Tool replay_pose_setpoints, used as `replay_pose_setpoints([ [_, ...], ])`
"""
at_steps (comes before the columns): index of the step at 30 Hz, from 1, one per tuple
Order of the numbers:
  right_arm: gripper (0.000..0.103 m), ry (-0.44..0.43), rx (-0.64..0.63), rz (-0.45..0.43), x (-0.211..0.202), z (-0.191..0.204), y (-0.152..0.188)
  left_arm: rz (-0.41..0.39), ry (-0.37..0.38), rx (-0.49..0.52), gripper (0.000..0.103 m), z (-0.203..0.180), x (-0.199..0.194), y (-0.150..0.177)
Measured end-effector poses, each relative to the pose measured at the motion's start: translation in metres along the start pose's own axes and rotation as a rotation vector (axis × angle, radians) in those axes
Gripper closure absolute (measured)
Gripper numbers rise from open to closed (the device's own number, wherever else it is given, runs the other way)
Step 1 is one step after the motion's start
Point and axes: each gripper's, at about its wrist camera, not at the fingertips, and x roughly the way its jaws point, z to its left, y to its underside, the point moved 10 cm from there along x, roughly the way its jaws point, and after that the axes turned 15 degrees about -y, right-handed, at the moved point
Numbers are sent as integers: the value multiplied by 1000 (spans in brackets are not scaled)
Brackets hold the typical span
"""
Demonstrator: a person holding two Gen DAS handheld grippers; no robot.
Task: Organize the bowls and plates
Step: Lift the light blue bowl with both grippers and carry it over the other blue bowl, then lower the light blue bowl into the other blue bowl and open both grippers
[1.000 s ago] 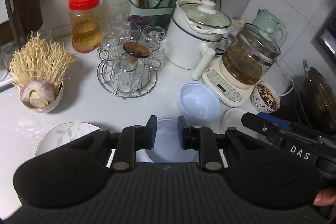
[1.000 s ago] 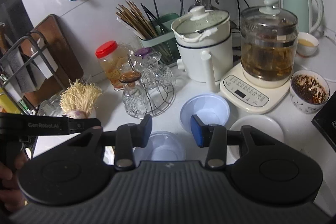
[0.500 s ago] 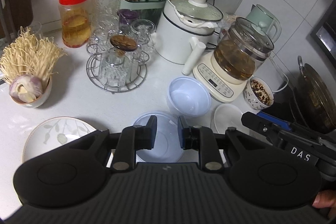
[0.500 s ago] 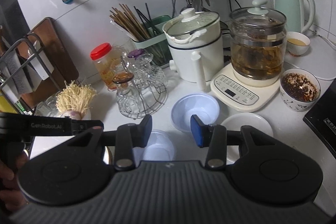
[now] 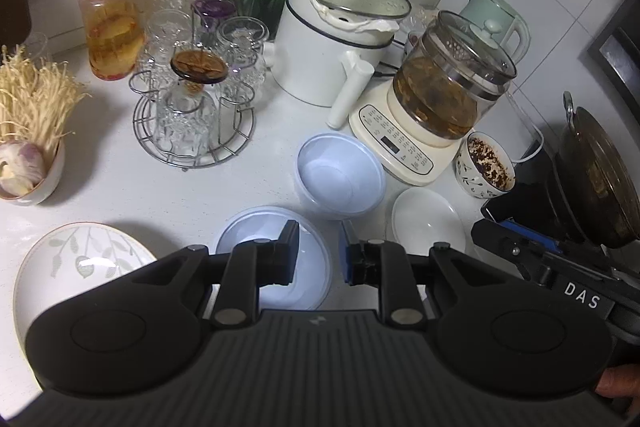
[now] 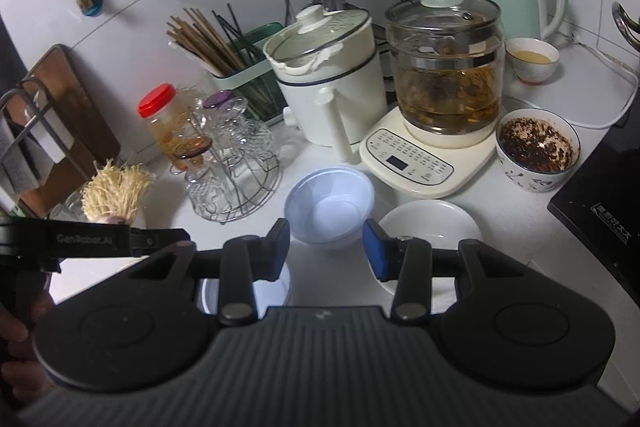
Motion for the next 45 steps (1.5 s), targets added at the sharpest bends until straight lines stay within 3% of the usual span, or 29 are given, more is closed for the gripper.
replay_pose_setpoints([
  [8, 59, 18, 28, 0, 11, -16, -10, 30, -18, 14, 77, -1, 23, -11],
  [20, 59, 15, 25, 37, 42, -33, -25, 51, -78, -22, 55, 11, 64, -34],
  [37, 60, -13, -23, 150, 117, -65, -27, 130, -56, -70, 55, -6, 144, -41],
  [39, 66, -23, -16, 167, 128, -69, -24, 152, -42, -94, 57, -9, 154, -41],
  [45, 71, -28, 2, 208, 152, -83, -15, 179, -65, -97, 74, -12, 178, -40],
])
